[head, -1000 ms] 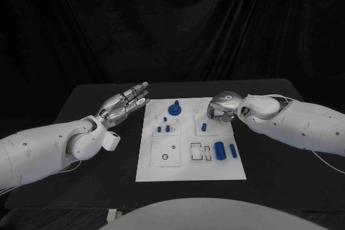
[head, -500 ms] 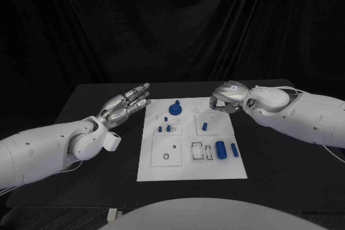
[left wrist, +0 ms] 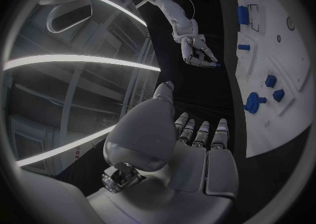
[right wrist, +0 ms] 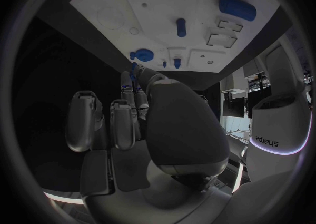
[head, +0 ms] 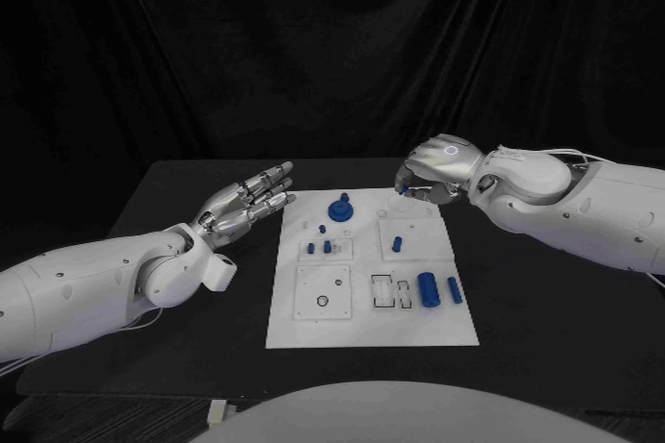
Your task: Assemble the parts on the task board
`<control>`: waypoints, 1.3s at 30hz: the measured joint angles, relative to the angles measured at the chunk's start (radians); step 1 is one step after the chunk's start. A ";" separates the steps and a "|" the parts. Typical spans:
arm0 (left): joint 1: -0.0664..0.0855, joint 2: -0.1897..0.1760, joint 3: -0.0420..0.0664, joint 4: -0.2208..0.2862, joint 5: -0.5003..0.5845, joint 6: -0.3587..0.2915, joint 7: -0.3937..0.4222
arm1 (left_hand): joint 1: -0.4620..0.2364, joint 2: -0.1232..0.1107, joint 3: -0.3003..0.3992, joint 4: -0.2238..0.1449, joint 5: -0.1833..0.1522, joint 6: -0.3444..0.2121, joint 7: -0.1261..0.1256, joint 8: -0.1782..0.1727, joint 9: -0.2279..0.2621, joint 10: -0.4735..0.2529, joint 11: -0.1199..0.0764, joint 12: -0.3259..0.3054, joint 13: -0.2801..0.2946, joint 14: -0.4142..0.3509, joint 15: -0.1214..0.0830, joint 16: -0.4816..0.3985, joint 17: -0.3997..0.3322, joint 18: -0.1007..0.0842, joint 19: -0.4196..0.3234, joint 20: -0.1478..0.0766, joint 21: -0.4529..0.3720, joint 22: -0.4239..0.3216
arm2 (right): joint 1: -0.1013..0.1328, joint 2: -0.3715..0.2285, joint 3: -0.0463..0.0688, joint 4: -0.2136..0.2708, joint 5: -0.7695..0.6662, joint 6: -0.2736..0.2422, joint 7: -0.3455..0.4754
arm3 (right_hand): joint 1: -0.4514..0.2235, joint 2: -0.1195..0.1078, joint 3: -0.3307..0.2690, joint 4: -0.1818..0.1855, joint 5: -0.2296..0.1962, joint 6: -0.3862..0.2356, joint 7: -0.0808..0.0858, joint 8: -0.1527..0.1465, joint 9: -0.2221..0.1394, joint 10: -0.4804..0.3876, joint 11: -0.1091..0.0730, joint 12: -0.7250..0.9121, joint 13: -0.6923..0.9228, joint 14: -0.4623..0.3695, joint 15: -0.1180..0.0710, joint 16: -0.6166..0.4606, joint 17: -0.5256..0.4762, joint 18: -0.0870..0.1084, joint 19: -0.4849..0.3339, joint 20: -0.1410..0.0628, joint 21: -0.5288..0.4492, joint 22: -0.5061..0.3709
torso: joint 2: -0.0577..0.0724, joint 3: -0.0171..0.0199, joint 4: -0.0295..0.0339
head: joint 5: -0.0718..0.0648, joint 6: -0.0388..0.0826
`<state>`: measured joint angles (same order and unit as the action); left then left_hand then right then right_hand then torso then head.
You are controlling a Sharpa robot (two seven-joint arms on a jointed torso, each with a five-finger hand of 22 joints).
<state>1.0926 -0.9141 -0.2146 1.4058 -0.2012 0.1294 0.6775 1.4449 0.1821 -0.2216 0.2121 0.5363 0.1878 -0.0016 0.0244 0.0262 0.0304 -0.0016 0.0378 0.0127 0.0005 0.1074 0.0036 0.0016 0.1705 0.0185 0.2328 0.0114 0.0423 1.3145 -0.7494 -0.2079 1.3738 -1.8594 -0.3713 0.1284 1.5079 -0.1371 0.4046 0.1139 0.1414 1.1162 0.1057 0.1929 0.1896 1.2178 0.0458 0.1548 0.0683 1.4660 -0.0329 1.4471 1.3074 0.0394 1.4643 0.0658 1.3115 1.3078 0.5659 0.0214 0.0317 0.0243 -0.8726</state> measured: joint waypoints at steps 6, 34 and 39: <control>-0.001 -0.004 0.000 0.001 0.000 0.000 0.000 | 0.000 0.000 0.000 0.000 0.000 0.004 0.004 0.000 0.000 0.000 0.000 0.000 0.000 0.000 0.000 0.000 -0.001 0.000 0.000 0.000 0.000 -0.007 | 0.002 -0.006 0.000 0.100 0.000 0.028 -0.023 | 0.000 0.000 0.002 -0.002 0.000 -0.005 0.005 -0.006 0.001 0.004 0.004 -0.001 -0.001 0.000 0.000 0.000 0.000 0.000 0.002 0.002 0.000 0.000 | -0.001 -0.0004 0.0000 | 0.010 0.000; -0.006 -0.018 0.000 0.013 0.000 -0.012 0.000 | -0.009 0.009 -0.013 0.013 -0.016 -0.047 -0.047 0.000 -0.004 -0.007 0.017 0.005 0.000 -0.002 -0.038 0.000 0.000 0.000 -0.017 -0.055 -0.004 -0.034 | -0.150 0.112 0.000 0.164 -0.005 0.126 -0.107 | -0.002 -0.002 0.011 -0.011 0.016 -0.021 0.014 -0.021 -0.002 0.005 0.009 -0.012 0.000 0.000 0.007 0.000 0.000 0.000 0.003 0.009 -0.008 0.000 | -0.001 -0.0004 0.0006 | 0.087 0.000; -0.006 -0.019 0.000 0.016 0.000 -0.022 0.000 | -0.009 0.008 -0.011 0.015 -0.016 -0.047 -0.047 0.000 -0.004 -0.008 0.018 0.005 0.000 -0.002 -0.045 0.000 0.000 0.000 -0.018 -0.065 -0.004 -0.037 | -0.171 0.128 -0.001 0.153 -0.025 0.126 -0.108 | -0.002 -0.002 0.012 -0.012 0.017 -0.021 0.014 -0.021 -0.002 0.005 0.009 -0.014 0.000 0.000 0.007 0.000 0.000 0.000 0.003 0.009 -0.008 0.000 | 0.000 -0.0003 0.0003 | 0.089 0.000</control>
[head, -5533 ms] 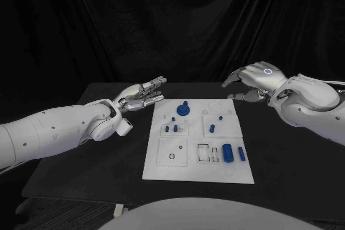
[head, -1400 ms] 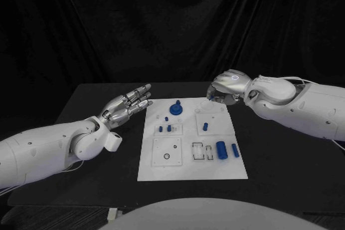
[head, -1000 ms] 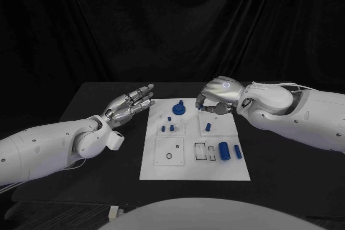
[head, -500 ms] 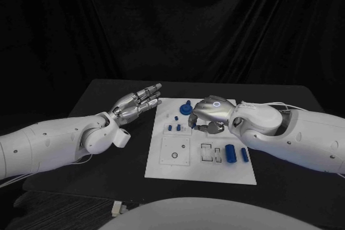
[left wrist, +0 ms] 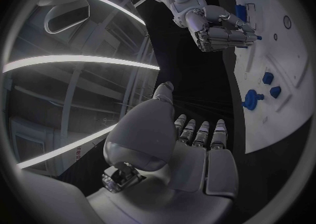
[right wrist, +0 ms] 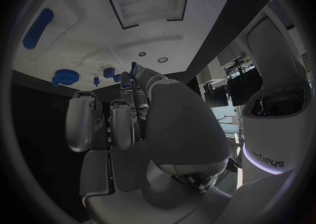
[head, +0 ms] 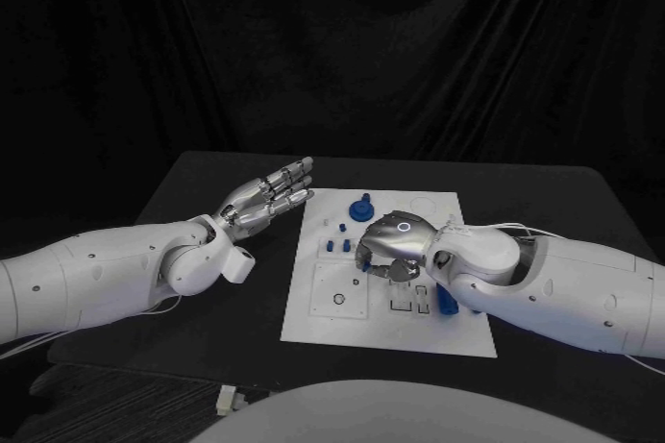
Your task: Assemble the parts on the task board
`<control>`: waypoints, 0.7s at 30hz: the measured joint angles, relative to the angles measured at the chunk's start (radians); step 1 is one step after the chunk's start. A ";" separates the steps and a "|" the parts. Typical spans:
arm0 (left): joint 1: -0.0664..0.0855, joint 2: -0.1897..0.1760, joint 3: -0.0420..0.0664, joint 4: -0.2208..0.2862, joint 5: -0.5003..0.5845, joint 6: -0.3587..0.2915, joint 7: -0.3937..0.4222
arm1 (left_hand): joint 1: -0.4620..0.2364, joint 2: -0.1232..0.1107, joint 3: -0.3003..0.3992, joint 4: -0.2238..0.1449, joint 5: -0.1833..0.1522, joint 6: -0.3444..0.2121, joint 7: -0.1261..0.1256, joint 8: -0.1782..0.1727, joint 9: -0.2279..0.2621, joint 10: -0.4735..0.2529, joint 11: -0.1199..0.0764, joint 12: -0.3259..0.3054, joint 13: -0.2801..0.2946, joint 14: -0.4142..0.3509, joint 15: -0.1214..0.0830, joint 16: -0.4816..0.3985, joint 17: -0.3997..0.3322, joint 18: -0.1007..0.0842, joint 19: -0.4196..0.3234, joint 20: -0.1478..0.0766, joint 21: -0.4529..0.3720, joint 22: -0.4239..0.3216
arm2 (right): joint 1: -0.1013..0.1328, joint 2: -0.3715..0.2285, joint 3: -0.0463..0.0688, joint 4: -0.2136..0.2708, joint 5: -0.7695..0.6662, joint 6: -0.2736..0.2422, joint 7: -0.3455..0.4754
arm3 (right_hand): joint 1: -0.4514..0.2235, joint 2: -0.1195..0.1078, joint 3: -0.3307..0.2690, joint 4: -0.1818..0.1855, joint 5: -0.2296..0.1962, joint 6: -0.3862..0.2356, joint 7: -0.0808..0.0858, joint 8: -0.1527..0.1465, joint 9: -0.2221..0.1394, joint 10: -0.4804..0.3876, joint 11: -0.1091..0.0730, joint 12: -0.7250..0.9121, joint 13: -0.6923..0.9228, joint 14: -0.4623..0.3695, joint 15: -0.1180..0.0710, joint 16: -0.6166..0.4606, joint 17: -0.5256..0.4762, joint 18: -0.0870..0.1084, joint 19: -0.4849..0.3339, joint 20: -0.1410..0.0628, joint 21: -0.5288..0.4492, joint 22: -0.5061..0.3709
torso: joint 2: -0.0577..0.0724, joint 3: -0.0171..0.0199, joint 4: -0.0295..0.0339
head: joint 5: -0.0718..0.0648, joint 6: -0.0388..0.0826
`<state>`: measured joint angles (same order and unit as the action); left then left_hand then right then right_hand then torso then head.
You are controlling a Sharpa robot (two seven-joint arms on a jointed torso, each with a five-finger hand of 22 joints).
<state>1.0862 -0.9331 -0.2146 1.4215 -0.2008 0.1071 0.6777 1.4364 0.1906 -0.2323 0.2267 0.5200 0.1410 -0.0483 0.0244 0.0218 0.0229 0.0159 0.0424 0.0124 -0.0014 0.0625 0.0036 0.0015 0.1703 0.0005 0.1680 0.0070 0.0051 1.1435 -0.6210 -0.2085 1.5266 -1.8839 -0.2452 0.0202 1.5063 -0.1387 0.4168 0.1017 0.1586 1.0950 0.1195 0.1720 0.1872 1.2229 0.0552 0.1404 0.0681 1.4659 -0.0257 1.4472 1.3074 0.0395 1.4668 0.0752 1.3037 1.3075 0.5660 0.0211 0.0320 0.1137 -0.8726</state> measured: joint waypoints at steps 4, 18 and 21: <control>-0.001 0.000 0.000 0.000 0.000 -0.004 0.000 | 0.000 0.000 0.001 0.001 0.000 0.008 0.008 0.000 0.000 -0.003 -0.003 0.000 0.000 0.000 0.000 0.000 0.000 0.000 0.000 0.000 0.000 -0.001 | -0.010 0.014 0.000 -0.012 -0.014 0.000 0.000 | 0.000 0.000 0.000 0.000 0.000 0.000 0.000 0.000 0.000 0.000 0.000 -0.001 0.000 0.000 0.000 0.000 0.000 0.000 0.000 0.000 0.000 0.000 | 0.000 0.0000 -0.0005 | 0.005 0.000; -0.011 0.004 0.000 -0.003 0.000 0.000 0.000 | 0.000 0.000 0.001 0.001 0.004 0.025 0.029 0.000 0.001 -0.007 -0.016 0.000 0.000 0.000 0.000 0.000 0.000 0.000 0.000 0.000 0.000 -0.001 | -0.026 0.039 0.000 -0.039 -0.038 -0.001 0.000 | -0.001 -0.001 0.000 0.000 0.000 0.000 0.000 0.000 0.000 -0.002 0.002 0.000 0.000 0.000 0.000 0.000 0.000 0.000 0.000 0.000 0.000 0.000 | 0.001 0.0003 -0.0008 | 0.012 0.000; -0.013 0.005 0.000 -0.005 0.000 0.002 0.000 | 0.004 0.004 0.003 -0.001 0.009 0.028 0.035 0.000 0.002 -0.005 -0.019 0.000 0.000 0.000 0.000 0.000 0.000 0.000 0.000 0.000 0.000 -0.001 | -0.028 0.043 0.000 -0.042 -0.039 -0.001 0.000 | -0.007 -0.006 0.000 0.000 0.000 -0.004 0.004 -0.006 -0.001 -0.003 0.003 0.003 0.004 0.000 0.000 0.000 0.000 0.000 0.000 0.000 0.000 0.000 | 0.001 0.0003 -0.0006 | 0.012 0.000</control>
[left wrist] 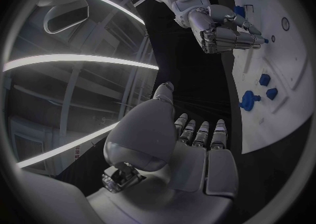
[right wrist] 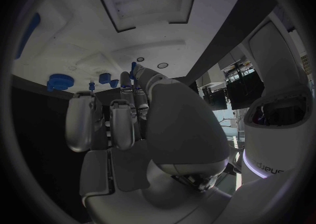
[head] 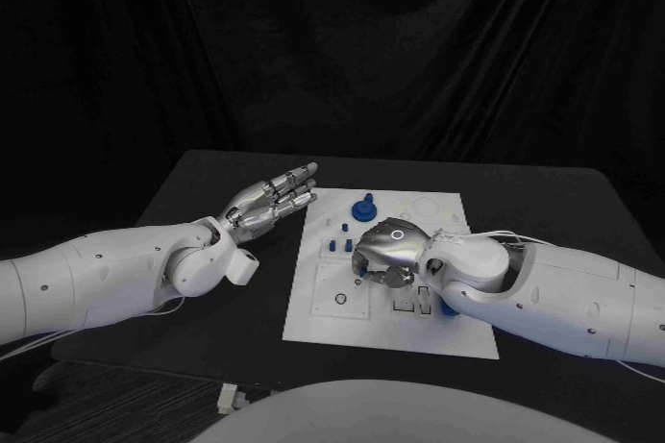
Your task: Assemble the parts on the task board
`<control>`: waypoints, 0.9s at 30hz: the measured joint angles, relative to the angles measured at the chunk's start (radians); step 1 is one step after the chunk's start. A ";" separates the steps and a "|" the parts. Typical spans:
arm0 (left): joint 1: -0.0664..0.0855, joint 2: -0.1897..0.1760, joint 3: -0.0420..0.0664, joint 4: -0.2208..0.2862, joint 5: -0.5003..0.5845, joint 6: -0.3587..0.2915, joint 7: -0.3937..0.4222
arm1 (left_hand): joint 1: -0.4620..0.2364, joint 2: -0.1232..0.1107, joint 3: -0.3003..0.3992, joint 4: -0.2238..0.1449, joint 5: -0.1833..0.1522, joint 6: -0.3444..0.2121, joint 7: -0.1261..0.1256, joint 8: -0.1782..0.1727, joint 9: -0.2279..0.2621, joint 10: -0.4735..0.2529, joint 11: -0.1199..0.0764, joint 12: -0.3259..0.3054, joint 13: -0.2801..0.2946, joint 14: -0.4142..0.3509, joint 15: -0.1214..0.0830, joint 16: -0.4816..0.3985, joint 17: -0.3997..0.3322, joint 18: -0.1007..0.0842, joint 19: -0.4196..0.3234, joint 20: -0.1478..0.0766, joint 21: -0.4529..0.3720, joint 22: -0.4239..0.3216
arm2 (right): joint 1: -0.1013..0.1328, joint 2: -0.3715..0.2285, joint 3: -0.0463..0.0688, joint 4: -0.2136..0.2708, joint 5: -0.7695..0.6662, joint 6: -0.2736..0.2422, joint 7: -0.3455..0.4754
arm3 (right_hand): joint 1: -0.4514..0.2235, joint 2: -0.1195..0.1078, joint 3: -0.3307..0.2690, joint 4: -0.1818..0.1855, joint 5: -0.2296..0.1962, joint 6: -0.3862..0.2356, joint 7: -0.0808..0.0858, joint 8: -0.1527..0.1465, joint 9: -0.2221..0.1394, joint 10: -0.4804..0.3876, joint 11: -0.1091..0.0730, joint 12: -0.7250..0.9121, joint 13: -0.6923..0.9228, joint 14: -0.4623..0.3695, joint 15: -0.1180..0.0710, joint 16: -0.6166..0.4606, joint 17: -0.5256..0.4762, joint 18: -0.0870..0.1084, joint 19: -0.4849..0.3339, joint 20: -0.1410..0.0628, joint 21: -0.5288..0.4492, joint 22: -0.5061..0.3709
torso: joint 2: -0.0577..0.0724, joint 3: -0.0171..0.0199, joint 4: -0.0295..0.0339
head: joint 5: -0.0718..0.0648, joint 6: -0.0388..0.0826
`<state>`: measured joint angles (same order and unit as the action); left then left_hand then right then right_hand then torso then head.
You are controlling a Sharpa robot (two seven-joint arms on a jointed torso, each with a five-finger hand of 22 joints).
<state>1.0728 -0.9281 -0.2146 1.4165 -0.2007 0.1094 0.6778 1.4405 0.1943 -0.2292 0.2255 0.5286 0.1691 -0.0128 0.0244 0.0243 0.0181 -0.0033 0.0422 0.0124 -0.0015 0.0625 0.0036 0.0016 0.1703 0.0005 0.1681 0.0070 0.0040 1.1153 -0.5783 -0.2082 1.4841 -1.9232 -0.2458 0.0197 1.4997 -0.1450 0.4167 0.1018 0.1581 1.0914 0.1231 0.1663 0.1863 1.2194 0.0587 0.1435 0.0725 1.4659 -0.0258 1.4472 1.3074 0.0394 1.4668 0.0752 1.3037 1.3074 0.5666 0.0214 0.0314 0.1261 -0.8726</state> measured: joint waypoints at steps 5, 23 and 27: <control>-0.004 0.002 0.000 -0.004 0.000 0.005 0.000 | 0.000 0.000 0.001 -0.001 0.000 0.009 0.009 0.000 0.001 0.000 0.000 0.000 0.000 0.004 0.004 0.000 0.000 0.000 0.000 0.000 0.000 0.000 | -0.004 0.005 0.000 -0.003 -0.002 0.000 0.000 | 0.000 0.000 0.000 0.000 0.000 0.000 0.000 0.000 -0.001 0.004 0.003 0.000 -0.001 0.000 0.000 0.000 0.000 0.000 0.000 0.000 0.000 0.000 | 0.000 -0.0001 0.0008 | 0.000 0.000; -0.008 0.010 0.000 -0.012 0.000 0.022 0.000 | 0.004 0.004 0.006 -0.006 0.004 0.022 0.022 0.004 0.003 0.000 0.000 -0.001 0.000 0.000 0.015 0.000 -0.001 0.000 0.000 0.000 0.000 0.001 | -0.011 0.010 0.000 -0.002 -0.005 0.002 -0.001 | 0.000 0.000 0.000 0.000 -0.001 -0.007 0.000 -0.004 -0.001 0.008 0.000 0.000 -0.003 0.000 0.000 0.000 0.000 0.000 0.000 0.000 0.000 0.000 | -0.001 -0.0001 0.0006 | 0.009 0.000; -0.009 0.010 0.000 -0.012 0.000 0.026 0.000 | 0.004 0.004 0.006 -0.006 0.004 0.026 0.026 0.004 0.003 0.000 0.000 -0.001 0.000 0.000 0.015 0.000 -0.001 0.000 0.000 0.000 0.000 0.001 | -0.011 0.011 0.000 -0.002 -0.005 0.003 -0.001 | 0.000 0.000 0.000 0.000 -0.001 -0.007 0.000 -0.004 -0.001 0.008 0.000 -0.001 -0.002 0.000 0.000 0.000 0.000 0.000 0.000 0.000 0.000 0.000 | -0.001 0.0000 0.0003 | 0.010 0.000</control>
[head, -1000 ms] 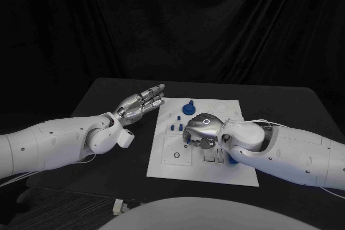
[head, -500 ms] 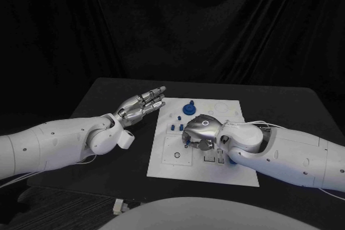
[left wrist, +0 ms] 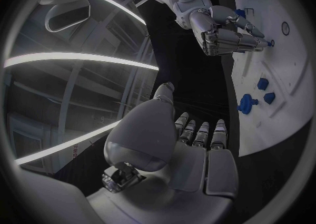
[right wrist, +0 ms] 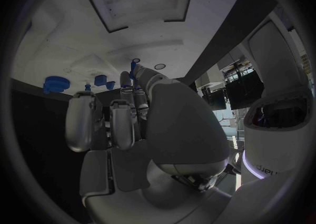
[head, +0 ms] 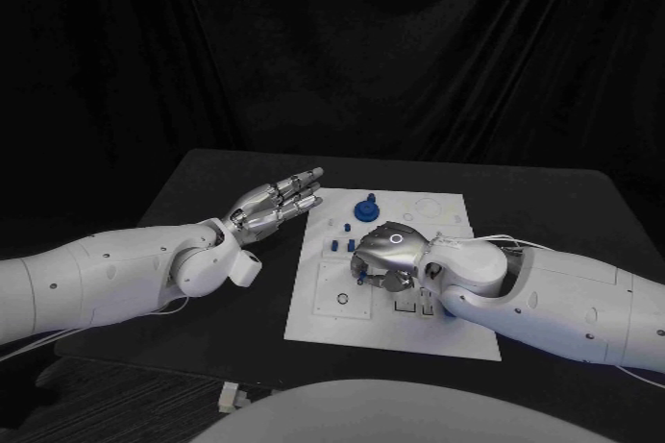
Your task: Assemble the parts on the task board
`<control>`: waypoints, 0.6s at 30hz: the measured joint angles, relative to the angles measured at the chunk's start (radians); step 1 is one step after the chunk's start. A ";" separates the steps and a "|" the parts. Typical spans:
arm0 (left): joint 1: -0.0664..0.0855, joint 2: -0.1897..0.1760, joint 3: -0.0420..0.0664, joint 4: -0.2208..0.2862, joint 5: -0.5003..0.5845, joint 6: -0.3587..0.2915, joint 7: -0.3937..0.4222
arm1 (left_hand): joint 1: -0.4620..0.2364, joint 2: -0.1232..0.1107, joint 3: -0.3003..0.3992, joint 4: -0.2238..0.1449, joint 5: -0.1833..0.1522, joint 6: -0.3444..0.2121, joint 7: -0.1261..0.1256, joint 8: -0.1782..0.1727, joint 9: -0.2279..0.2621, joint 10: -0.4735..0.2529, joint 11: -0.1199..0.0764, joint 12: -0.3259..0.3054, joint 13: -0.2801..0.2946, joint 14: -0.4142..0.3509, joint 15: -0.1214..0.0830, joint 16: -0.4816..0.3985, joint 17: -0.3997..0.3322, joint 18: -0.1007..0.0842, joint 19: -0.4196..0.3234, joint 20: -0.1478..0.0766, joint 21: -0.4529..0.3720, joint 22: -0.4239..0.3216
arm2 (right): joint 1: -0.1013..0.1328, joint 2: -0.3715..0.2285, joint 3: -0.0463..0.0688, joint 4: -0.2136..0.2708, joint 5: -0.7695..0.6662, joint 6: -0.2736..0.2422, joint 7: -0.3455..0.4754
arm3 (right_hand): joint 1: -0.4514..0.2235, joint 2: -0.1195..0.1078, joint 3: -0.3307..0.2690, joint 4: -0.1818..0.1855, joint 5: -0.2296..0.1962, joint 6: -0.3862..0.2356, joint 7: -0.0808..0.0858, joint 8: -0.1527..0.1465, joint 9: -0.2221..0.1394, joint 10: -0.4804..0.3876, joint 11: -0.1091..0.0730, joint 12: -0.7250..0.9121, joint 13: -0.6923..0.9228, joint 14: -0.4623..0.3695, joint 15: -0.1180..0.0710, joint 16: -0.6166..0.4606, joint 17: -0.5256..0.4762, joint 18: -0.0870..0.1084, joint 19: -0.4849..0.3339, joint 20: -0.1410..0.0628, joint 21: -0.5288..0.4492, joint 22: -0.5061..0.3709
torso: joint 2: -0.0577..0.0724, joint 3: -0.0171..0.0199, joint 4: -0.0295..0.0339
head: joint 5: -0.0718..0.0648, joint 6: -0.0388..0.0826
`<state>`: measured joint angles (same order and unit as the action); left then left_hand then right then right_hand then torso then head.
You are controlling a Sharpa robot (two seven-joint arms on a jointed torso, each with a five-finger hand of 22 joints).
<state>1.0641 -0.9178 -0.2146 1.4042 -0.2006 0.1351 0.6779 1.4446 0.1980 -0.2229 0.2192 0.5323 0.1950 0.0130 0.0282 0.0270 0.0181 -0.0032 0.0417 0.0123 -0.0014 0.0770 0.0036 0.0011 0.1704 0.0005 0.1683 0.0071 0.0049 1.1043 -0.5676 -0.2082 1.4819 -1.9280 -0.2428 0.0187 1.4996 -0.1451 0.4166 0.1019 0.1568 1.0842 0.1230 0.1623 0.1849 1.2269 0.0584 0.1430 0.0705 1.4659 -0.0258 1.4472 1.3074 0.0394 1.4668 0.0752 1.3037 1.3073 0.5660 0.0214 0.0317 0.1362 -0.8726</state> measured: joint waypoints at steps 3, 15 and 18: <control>0.000 0.000 0.000 -0.001 0.000 0.002 0.000 | 0.000 0.000 0.000 0.000 0.000 0.000 0.000 0.000 0.000 0.000 0.000 0.000 0.000 0.000 0.000 0.000 0.000 0.000 0.000 0.000 0.000 0.000 | 0.000 0.000 0.000 0.000 0.000 0.001 0.000 | 0.000 0.000 0.000 0.000 0.000 0.000 0.000 0.000 0.000 0.000 0.000 0.000 0.000 0.000 0.000 0.000 0.000 0.000 0.000 0.000 0.000 0.000 | 0.000 0.0000 0.0000 | 0.001 0.000; -0.001 0.002 0.000 -0.004 0.000 0.008 0.000 | 0.000 0.000 0.000 0.000 0.000 0.003 0.003 0.000 0.001 0.000 0.000 0.000 0.000 0.000 0.007 0.000 0.000 0.000 0.000 0.007 0.000 0.001 | -0.001 0.003 0.000 0.001 0.000 0.008 -0.001 | 0.000 0.000 0.000 0.000 0.000 0.000 0.000 0.000 -0.001 0.000 0.000 -0.003 0.000 0.000 0.000 0.000 0.000 0.000 0.000 0.000 0.000 0.001 | 0.000 0.0000 0.0000 | 0.002 0.000; -0.001 0.003 0.000 -0.004 0.000 0.010 0.000 | 0.000 0.000 0.000 0.000 0.000 0.003 0.003 0.000 0.001 0.000 0.000 0.000 0.000 0.000 0.007 0.000 0.000 0.000 0.000 0.007 0.000 0.001 | -0.001 0.003 0.000 0.002 0.000 0.011 -0.001 | 0.000 0.000 0.000 0.000 0.000 0.000 0.000 0.000 -0.001 0.002 -0.002 0.000 0.000 0.000 0.000 0.000 0.000 0.000 0.000 0.000 0.000 0.001 | 0.000 0.0000 0.0000 | 0.002 0.000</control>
<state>1.0630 -0.9149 -0.2146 1.3997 -0.2005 0.1449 0.6779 1.4446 0.1979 -0.2229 0.2192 0.5323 0.1984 0.0164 0.0282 0.0279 0.0181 -0.0032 0.0416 0.0123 -0.0014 0.0841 0.0036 0.0016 0.1704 0.0008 0.1757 0.0071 0.0063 1.1033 -0.5643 -0.2082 1.4835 -1.9285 -0.2320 0.0174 1.4996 -0.1451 0.4165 0.1019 0.1567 1.0843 0.1230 0.1623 0.1841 1.2289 0.0564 0.1434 0.0703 1.4659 -0.0258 1.4472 1.3074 0.0394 1.4668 0.0751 1.3037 1.3080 0.5660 0.0214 0.0317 0.1381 -0.8726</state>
